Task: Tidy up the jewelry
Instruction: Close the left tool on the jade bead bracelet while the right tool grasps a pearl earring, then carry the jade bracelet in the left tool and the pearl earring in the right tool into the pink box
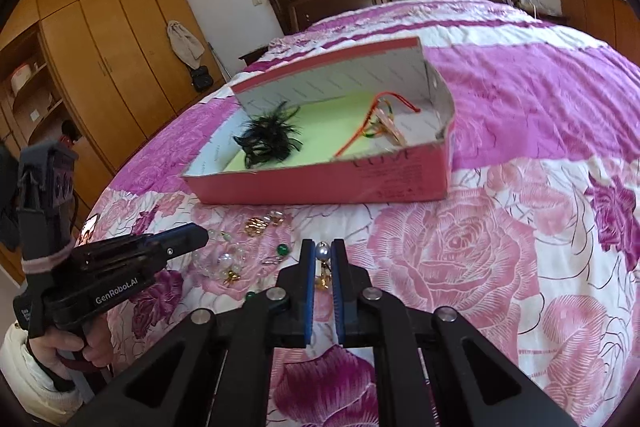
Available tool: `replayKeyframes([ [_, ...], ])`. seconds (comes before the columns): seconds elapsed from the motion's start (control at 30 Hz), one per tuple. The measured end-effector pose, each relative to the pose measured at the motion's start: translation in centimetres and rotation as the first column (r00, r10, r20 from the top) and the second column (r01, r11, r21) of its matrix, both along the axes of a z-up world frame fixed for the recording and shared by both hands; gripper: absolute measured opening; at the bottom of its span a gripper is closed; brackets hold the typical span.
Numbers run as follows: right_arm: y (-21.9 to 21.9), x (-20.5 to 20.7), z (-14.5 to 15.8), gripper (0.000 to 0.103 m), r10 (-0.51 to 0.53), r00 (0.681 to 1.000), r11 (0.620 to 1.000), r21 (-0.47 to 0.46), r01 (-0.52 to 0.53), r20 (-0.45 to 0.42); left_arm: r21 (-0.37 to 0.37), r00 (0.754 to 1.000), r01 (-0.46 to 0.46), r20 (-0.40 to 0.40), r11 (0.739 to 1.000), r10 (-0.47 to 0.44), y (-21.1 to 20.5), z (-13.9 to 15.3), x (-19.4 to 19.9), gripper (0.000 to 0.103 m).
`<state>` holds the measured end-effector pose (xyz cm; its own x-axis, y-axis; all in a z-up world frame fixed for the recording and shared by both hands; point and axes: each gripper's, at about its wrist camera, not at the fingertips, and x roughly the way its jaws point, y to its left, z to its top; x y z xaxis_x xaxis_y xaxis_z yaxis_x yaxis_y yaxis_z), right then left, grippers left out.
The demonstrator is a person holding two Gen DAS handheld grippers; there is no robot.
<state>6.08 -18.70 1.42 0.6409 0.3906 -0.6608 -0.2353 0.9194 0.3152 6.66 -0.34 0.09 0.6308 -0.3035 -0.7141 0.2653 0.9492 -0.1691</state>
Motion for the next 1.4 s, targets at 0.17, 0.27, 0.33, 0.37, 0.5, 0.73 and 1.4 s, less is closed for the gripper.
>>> replayKeyframes([
  [0.17,0.3,-0.8,1.4,0.009,0.014,0.999,1.0,0.002,-0.014,0.042,-0.035,0.999,-0.001,0.035,0.999,0.002,0.3,1.4,-0.5,0.0],
  [0.27,0.4,-1.3,2.3,0.009,0.015,0.997,1.0,-0.006,-0.015,0.072,-0.043,0.998,-0.003,0.064,0.999,0.006,0.3,2.3,-0.7,0.0],
  [0.33,0.5,-1.5,2.7,0.009,0.014,0.996,1.0,-0.006,-0.014,0.086,-0.051,0.996,-0.007,0.083,0.999,0.011,0.5,2.9,-1.0,0.0],
  [0.37,0.5,-1.5,2.8,0.009,0.013,0.996,1.0,-0.007,-0.013,0.094,-0.051,0.995,-0.009,0.094,0.999,0.014,0.5,3.1,-1.1,0.0],
  [0.5,0.7,-1.7,3.4,0.009,0.007,0.993,1.0,-0.014,-0.006,0.118,-0.042,0.989,-0.018,0.147,0.999,0.023,0.6,3.9,-1.7,0.0],
  [0.73,0.5,-1.6,4.1,0.009,-0.004,0.988,1.0,-0.011,0.006,0.152,-0.044,0.976,-0.029,0.213,0.999,0.037,0.5,5.0,-1.6,0.0],
  [1.4,-0.9,3.2,5.9,0.009,-0.097,0.965,0.995,0.004,0.099,0.244,-0.092,0.933,-0.078,0.344,0.993,0.105,1.4,6.5,2.4,0.0],
])
